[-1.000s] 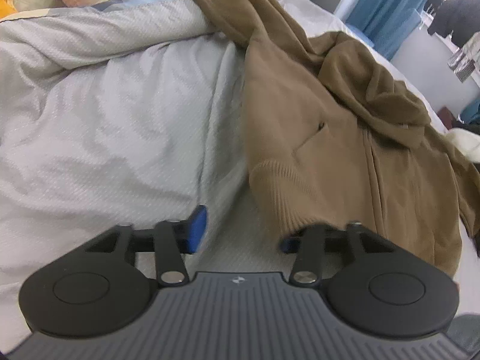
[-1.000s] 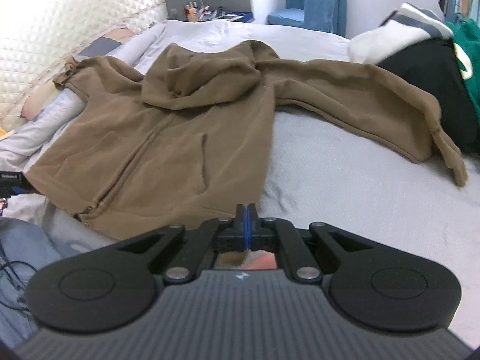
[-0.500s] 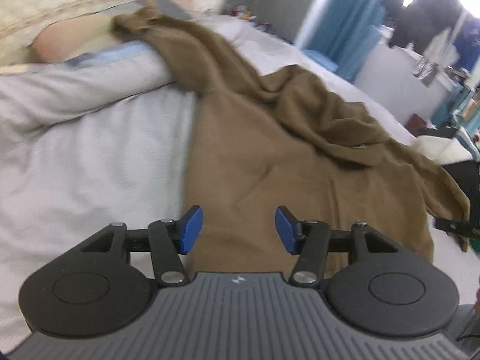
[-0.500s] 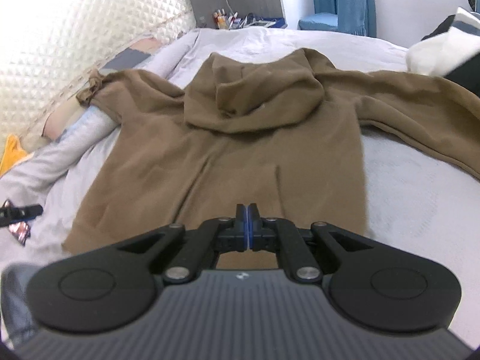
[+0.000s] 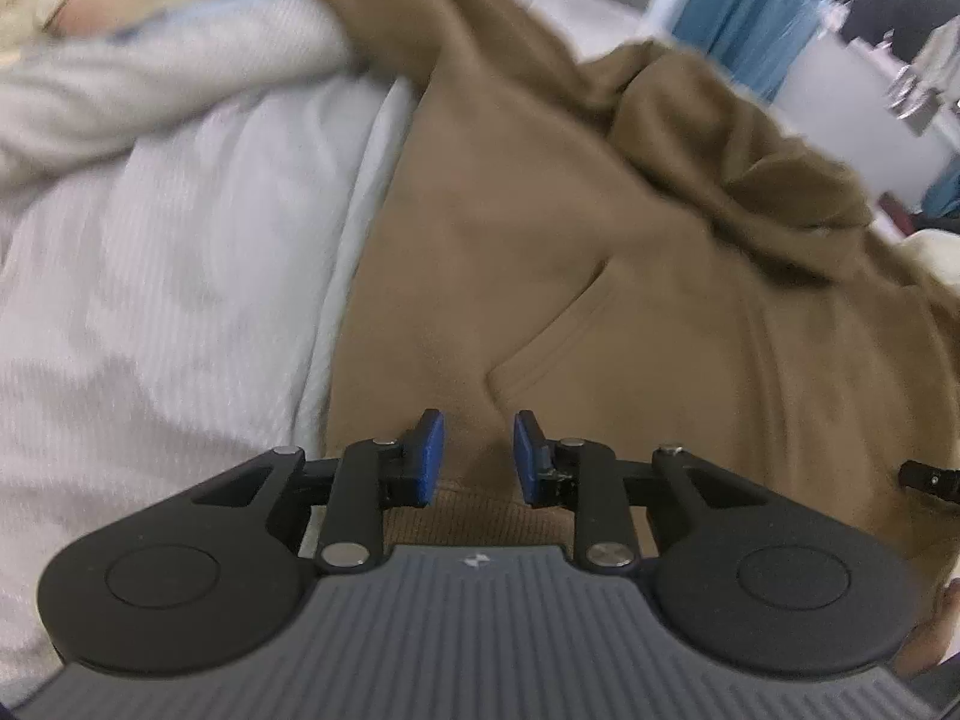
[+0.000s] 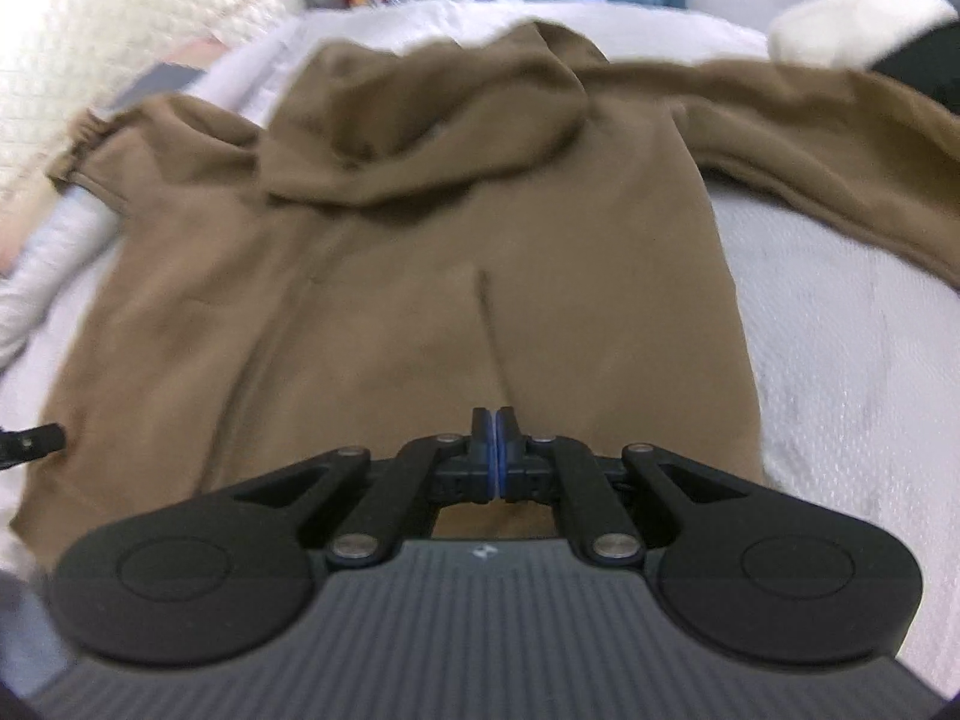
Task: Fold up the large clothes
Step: 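Smooth the sweatshirt front flat with the closed right gripper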
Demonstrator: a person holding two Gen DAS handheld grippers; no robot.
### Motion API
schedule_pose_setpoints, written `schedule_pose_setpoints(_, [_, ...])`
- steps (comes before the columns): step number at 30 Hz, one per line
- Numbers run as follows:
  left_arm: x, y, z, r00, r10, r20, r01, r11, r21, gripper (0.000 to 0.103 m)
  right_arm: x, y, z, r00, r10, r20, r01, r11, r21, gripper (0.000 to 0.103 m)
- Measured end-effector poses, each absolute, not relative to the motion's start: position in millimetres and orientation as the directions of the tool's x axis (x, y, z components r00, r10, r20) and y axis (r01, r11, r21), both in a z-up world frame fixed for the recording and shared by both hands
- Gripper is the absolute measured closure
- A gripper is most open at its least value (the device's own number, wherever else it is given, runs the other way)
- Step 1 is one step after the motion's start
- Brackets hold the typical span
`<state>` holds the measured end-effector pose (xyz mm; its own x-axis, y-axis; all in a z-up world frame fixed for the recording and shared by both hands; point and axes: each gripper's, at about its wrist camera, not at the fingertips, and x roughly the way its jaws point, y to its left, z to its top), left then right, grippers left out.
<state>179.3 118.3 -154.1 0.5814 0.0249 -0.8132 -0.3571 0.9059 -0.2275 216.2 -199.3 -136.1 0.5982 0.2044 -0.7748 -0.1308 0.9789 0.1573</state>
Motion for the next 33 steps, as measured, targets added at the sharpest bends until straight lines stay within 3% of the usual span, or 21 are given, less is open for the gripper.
schedule_pose_setpoints(6, [190.4, 131.6, -172.2, 0.499, -0.001, -0.867, -0.431, 0.867, -0.25, 0.073, 241.8, -209.9, -171.6, 0.505, 0.221, -0.835, -0.047, 0.972, 0.229, 0.099])
schedule_pose_setpoints(12, [189.6, 129.9, -159.4, 0.529, -0.005, -0.849, -0.401, 0.88, -0.254, 0.073, 241.2, -208.8, -173.1, 0.504, 0.221, -0.835, -0.028, 0.97, 0.241, 0.098])
schedule_pose_setpoints(15, [186.6, 118.2, -143.7, 0.544, 0.025, -0.838, -0.373, 0.903, -0.215, 0.071, 235.5, -209.9, -165.0, 0.549, 0.231, -0.804, -0.044, 0.968, 0.248, 0.097])
schedule_pose_setpoints(18, [182.4, 107.0, -126.3, 0.582, 0.024, -0.813, -0.342, 0.914, -0.218, 0.06, 230.9, -208.8, -154.7, 0.59, 0.26, -0.764, -0.058, 0.958, 0.282, 0.097])
schedule_pose_setpoints(26, [201.5, 63.1, -73.3, 0.706, 0.05, -0.706, -0.234, 0.958, -0.166, 0.059, 225.8, -195.8, -124.6, 0.715, 0.301, -0.631, -0.189, 0.952, 0.24, 0.096])
schedule_pose_setpoints(33, [249.0, 37.6, -62.2, 0.739, 0.019, -0.673, -0.162, 0.975, -0.151, 0.059, 231.8, -190.4, -119.3, 0.751, 0.331, -0.572, -0.239, 0.943, 0.231, 0.096])
